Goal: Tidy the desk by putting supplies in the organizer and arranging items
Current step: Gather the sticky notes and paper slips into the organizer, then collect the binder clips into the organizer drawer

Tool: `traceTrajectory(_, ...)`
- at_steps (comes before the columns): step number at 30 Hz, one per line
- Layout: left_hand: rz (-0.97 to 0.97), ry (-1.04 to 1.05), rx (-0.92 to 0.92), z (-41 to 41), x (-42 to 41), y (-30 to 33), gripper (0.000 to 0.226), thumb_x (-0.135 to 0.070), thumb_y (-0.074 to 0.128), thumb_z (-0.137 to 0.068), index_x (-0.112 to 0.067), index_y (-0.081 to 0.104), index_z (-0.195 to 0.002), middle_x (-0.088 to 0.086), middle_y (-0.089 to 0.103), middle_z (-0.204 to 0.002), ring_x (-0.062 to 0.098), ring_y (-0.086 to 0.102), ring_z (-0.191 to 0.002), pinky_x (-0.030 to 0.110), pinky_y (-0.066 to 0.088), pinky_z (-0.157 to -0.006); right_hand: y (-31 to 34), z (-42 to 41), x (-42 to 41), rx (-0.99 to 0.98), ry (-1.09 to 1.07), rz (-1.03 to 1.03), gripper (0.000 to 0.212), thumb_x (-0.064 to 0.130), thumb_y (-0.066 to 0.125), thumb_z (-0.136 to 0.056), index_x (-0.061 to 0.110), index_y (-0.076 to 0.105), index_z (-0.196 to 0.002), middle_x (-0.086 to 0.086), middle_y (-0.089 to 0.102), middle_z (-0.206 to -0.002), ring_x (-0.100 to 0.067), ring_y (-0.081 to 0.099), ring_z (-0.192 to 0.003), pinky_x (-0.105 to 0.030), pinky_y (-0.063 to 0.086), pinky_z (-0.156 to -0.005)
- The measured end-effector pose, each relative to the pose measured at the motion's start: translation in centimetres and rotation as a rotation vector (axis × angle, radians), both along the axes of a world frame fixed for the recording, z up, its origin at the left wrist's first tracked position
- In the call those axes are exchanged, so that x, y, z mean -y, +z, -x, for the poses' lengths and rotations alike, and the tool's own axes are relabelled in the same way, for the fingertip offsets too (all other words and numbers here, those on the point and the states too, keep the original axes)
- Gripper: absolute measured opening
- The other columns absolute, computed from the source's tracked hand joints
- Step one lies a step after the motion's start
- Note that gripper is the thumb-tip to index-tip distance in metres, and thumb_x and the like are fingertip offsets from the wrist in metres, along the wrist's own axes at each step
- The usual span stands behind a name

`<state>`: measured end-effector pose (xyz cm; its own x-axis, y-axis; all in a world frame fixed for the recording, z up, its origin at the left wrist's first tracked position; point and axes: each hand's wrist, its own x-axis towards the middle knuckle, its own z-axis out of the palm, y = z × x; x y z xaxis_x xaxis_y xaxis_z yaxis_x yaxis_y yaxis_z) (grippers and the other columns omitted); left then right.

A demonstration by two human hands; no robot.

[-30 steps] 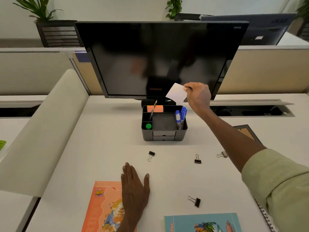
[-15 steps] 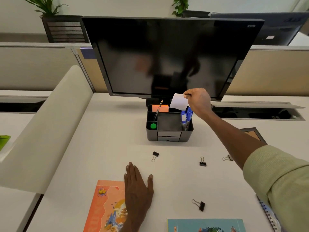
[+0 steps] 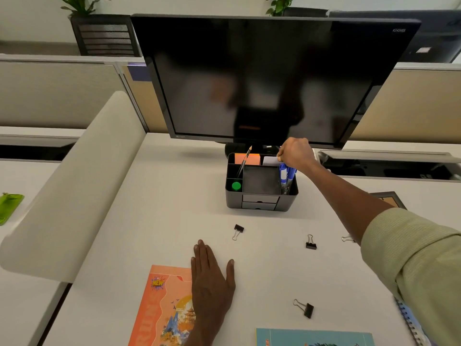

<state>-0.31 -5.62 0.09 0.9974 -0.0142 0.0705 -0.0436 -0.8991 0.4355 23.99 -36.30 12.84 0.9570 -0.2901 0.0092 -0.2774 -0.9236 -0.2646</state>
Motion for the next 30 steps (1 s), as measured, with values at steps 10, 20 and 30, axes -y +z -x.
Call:
traceTrajectory(10,0.001,0.008,-0.016,0.0,0.1,0.0,0.078,-0.052,0.04,-0.094,-0.003,0.022,-0.152,0.01,0.017,-0.162,0.022,0.013,-0.15,0.036,0.017,-0.121,-0.4,-1.9,-0.2,-0.113,0.01,-0.025,0.024,0.025,0.076,-0.078,0.012,0.068,-0.097,-0.005,0.068,-0.084,-0.026,0.062,-0.085,-0.041,0.057,-0.077)
traceTrajectory(20,0.021,0.007,-0.005,0.0,0.0,0.1,0.078,-0.051,0.043,-0.094,-0.002,0.023,-0.152,0.011,0.018,-0.161,0.024,0.015,-0.15,0.038,0.018,-0.121,3.6,1.7,-3.1,0.27,-0.04,-0.069,0.02,0.013,0.057,-0.089,0.017,0.077,-0.087,0.0,0.073,-0.086,-0.021,0.064,-0.087,-0.033,0.056,-0.081)
traceTrajectory(30,0.024,0.007,0.003,0.1,0.1,0.4,0.077,-0.047,0.045,-0.093,0.002,0.028,-0.149,0.015,0.023,-0.159,0.028,0.021,-0.148,0.042,0.024,-0.12,1.6,13.4,-10.5,0.452,-0.043,-0.427,0.02,0.014,0.054,-0.089,0.011,0.072,-0.08,0.0,0.07,-0.075,-0.011,0.061,-0.07,-0.028,0.053,-0.07)
